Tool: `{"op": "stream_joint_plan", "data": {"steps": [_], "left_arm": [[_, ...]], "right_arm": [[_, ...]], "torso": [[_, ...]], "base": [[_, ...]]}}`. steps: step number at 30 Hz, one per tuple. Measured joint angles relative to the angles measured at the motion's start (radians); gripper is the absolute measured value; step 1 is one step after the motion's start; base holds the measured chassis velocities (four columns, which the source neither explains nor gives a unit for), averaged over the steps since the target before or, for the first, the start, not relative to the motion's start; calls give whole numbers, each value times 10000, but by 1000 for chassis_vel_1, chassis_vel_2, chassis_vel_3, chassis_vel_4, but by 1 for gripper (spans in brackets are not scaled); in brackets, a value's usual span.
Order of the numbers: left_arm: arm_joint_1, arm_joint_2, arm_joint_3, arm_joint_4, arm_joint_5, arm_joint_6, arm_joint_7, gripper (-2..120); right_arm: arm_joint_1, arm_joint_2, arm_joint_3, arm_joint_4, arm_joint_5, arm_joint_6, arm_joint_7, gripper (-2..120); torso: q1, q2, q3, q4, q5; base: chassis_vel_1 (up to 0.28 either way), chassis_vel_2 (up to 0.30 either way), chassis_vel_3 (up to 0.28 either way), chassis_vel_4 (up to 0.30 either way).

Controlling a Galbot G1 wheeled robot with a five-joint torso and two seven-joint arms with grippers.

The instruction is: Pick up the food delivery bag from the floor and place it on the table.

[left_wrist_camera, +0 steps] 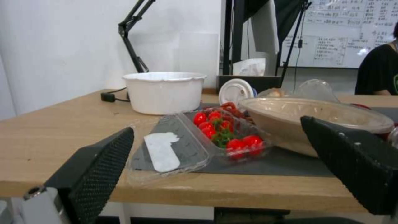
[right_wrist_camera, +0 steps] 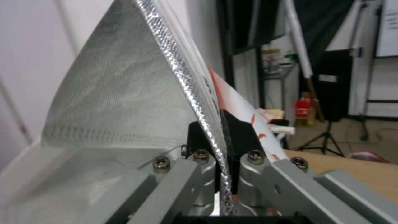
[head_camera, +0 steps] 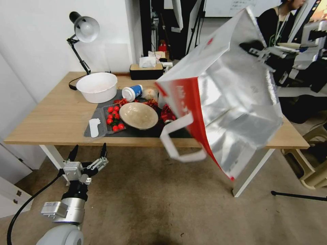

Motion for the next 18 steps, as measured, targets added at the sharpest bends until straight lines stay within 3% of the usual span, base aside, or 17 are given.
{"op": "stream_joint_plan", "data": {"steps": [9,18], "left_arm": [[55,-50,9,-37,84,1,22,100],[32,-85,66,8,149,-15,46,100]], "right_arm": [[-251,979,-466,-61,-247,292,1450,0],[-539,1701,-624,-217,-537,398,2198,0]], "torso": [[-2,-2,-3,0,-3],[-3,-4,-3,0,-3]], "base": [[0,0,0,0],[0,0,0,0]]}}
